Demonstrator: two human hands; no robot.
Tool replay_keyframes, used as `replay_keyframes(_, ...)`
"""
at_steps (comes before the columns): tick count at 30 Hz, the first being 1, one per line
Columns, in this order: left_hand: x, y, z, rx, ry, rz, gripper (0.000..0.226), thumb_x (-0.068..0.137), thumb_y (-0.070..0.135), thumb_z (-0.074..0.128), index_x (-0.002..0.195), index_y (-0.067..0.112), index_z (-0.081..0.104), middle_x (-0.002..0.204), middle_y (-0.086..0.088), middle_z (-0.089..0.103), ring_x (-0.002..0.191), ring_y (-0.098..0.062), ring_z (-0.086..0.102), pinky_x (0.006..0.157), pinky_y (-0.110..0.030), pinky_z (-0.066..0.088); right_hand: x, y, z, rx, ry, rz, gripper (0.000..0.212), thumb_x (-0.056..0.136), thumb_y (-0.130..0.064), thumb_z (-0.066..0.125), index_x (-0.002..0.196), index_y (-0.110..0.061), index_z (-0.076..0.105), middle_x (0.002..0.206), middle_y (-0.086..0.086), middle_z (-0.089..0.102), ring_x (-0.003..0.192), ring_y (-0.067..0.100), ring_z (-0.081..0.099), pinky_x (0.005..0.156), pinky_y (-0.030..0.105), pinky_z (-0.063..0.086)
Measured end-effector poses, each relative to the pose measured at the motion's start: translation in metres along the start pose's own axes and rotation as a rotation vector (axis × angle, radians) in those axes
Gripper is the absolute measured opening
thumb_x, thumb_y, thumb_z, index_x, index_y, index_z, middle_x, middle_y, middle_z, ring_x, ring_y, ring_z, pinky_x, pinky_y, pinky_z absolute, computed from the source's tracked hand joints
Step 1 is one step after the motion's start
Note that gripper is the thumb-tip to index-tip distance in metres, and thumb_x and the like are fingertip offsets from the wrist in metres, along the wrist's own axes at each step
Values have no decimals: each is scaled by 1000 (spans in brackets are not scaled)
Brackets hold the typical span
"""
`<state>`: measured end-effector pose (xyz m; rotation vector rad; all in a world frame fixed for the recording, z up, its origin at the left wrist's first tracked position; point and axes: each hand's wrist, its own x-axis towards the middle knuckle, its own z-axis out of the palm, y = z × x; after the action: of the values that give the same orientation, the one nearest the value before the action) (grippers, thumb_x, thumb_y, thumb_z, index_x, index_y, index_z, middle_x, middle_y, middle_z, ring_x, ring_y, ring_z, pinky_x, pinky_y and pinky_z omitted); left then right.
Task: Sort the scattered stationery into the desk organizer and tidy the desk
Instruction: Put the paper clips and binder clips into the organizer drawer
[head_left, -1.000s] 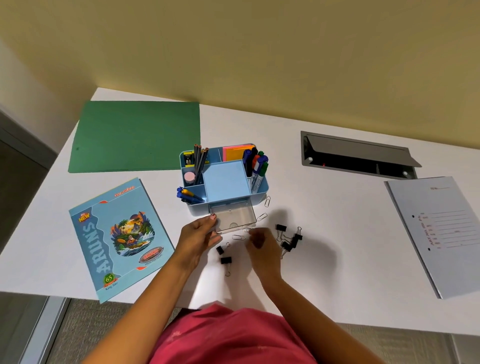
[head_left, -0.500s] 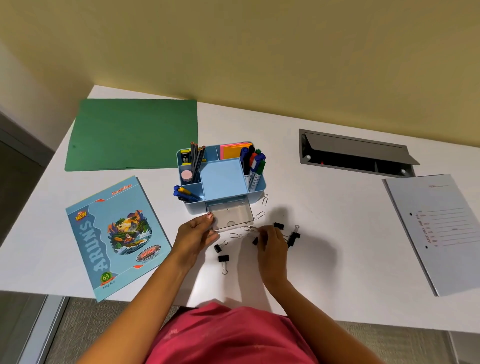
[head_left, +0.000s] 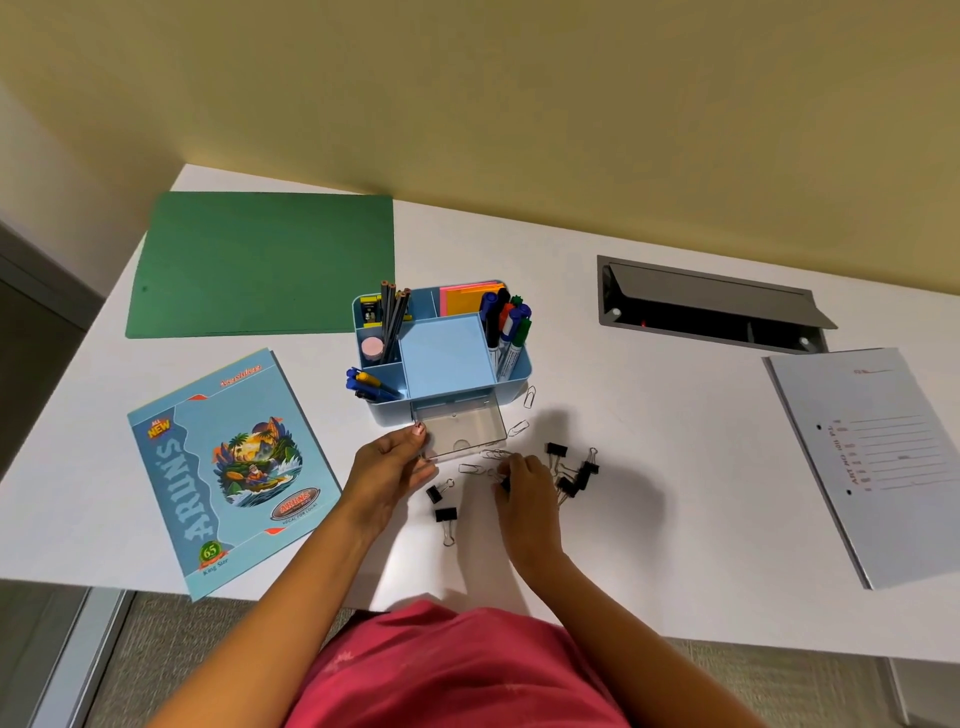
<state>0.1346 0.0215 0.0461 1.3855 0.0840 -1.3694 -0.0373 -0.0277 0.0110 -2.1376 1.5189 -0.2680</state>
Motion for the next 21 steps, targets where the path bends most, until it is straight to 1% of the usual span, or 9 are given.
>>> replay_keyframes(2, 0, 0, 0, 4, -13, 4, 29, 89, 17, 62, 110, -3, 64, 97, -12, 67, 93, -26, 63, 77, -31, 59, 2, -1, -4, 68, 57, 33, 12, 85, -3, 63, 96, -8, 61, 94, 5, 58, 90, 26, 56, 73, 29, 44)
replay_keyframes(4, 0, 0, 0, 9, -25, 10, 28, 90, 17, 61, 111, -3, 64, 98, -12, 66, 92, -25, 63, 79, -31, 58, 4, -7, -15, 181, 193, 27, 15, 83, -3, 65, 95, -10, 60, 92, 1, 55, 84, 24, 57, 71, 29, 47)
replay_keyframes(7, 0, -1, -1, 13, -26, 9, 28, 91, 16, 60, 110, -3, 63, 100, -14, 65, 94, -26, 62, 81, -33, 57, 8, -26, -38, 282, 393, -93, 19, 84, -5, 67, 100, -10, 59, 95, 0, 54, 82, 17, 54, 73, 21, 45)
replay_keyframes(9, 1, -2, -1, 12, -23, 4, 26, 91, 16, 60, 109, -2, 64, 102, -17, 63, 97, -30, 60, 83, -35, 56, 11, -40, -45, 303, 445, -221, 17, 85, -5, 66, 100, -9, 59, 96, 3, 54, 83, 16, 53, 74, 15, 43)
replay_keyframes(11, 2, -1, -1, 9, -17, -1, 25, 90, 15, 61, 108, -2, 65, 103, -19, 62, 99, -32, 60, 82, -36, 56, 16, -48, -40, 288, 421, -342, 15, 88, -9, 62, 102, -9, 56, 100, 3, 52, 86, 16, 52, 78, 17, 45)
replay_keyframes(13, 2, -1, -1, 17, -5, 0, 27, 91, 16, 60, 110, -2, 64, 102, -18, 63, 98, -32, 61, 81, -35, 57, 19, -53, -27, 275, 364, -395, 15, 90, -14, 57, 104, -9, 54, 105, 4, 51, 90, 18, 53, 81, 21, 46)
replay_keyframes(17, 3, -1, -2, 46, 14, -3, 31, 90, 17, 62, 114, -3, 63, 112, -25, 63, 101, -34, 63, 82, -37, 58, 26, -61, -14, 204, 286, -404, 21, 86, -10, 63, 106, -7, 56, 105, 12, 57, 100, 18, 49, 89, 30, 49)
replay_keyframes(19, 4, -1, -2, 50, 18, -10, 31, 90, 18, 62, 113, -2, 64, 116, -27, 63, 104, -37, 63, 83, -38, 57, 26, -64, -18, 260, 203, -358, 25, 85, -7, 64, 109, -7, 56, 110, 11, 56, 104, 19, 47, 95, 35, 47)
replay_keyframes(21, 4, -1, -1, 42, 23, -17, 32, 89, 17, 62, 114, -3, 63, 113, -25, 66, 105, -38, 63, 81, -38, 58, 26, -61, -21, 251, 226, -392, 25, 89, -14, 60, 111, -10, 51, 113, 7, 48, 104, 19, 47, 93, 28, 44)
